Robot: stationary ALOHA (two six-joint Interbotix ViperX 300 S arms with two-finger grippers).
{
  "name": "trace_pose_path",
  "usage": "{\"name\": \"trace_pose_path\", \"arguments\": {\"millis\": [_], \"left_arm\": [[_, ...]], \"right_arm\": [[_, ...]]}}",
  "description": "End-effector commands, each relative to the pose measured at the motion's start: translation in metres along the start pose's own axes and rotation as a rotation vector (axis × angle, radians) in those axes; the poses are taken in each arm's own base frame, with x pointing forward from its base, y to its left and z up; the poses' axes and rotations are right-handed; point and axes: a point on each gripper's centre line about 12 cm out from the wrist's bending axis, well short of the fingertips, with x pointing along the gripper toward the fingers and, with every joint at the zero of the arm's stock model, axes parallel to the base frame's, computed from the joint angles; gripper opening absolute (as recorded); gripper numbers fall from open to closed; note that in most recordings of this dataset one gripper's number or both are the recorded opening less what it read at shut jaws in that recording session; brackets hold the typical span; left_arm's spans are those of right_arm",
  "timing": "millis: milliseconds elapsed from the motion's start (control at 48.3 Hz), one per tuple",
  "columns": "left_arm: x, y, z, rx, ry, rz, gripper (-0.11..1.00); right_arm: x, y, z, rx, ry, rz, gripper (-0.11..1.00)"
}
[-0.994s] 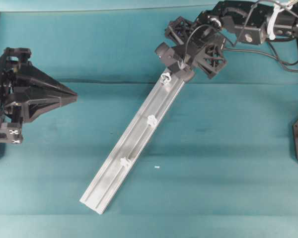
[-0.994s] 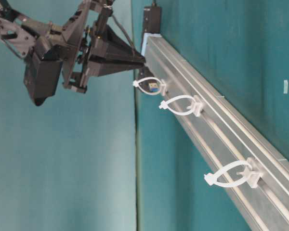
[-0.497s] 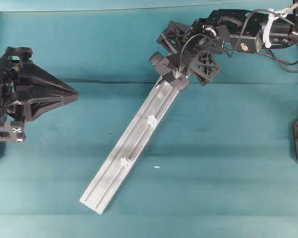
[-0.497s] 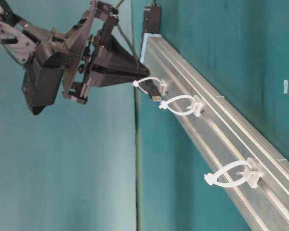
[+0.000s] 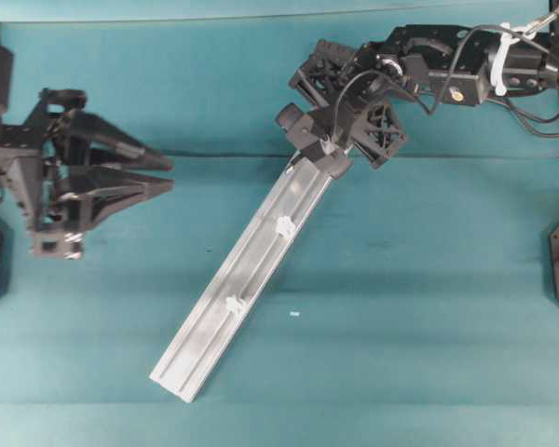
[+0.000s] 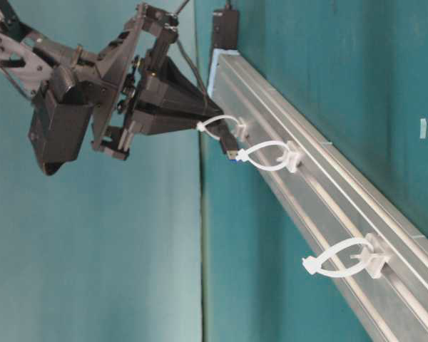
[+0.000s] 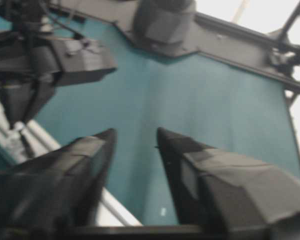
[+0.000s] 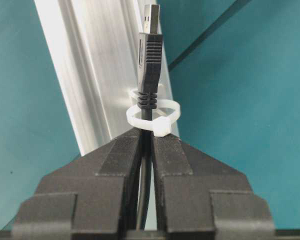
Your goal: Pass the USB cable through three rings with both arms.
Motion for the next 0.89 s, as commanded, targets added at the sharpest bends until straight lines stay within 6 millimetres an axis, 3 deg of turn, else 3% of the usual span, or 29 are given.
{"name": "trace_pose_path", "arguments": {"millis": [0, 124, 269, 414, 869], "left_arm": [[0.016, 0.011, -0.002, -0.021, 0.012, 0.037, 0.61], [0.034, 0.035, -0.022, -0.074, 0.082, 0.116, 0.83], [0.051, 0.066, -0.066, -0.099, 0.214, 0.207, 0.95], [0.075, 0.078, -0.092, -0.106, 0.263, 0.227, 0.96], [0.139, 0.108, -0.132, -0.111, 0.316, 0.262, 0.96]], "right_arm": [[0.000, -0.001, 0.003, -0.010, -0.006, -0.006, 0.07], [0.000, -0.001, 0.003, -0.010, -0.006, -0.004, 0.07], [0.000, -0.001, 0.003, -0.009, -0.006, -0.006, 0.07], [0.000, -0.002, 0.002, -0.008, -0.006, -0.008, 0.07], [0.000, -0.002, 0.003, -0.009, -0.006, -0.007, 0.07]]}}
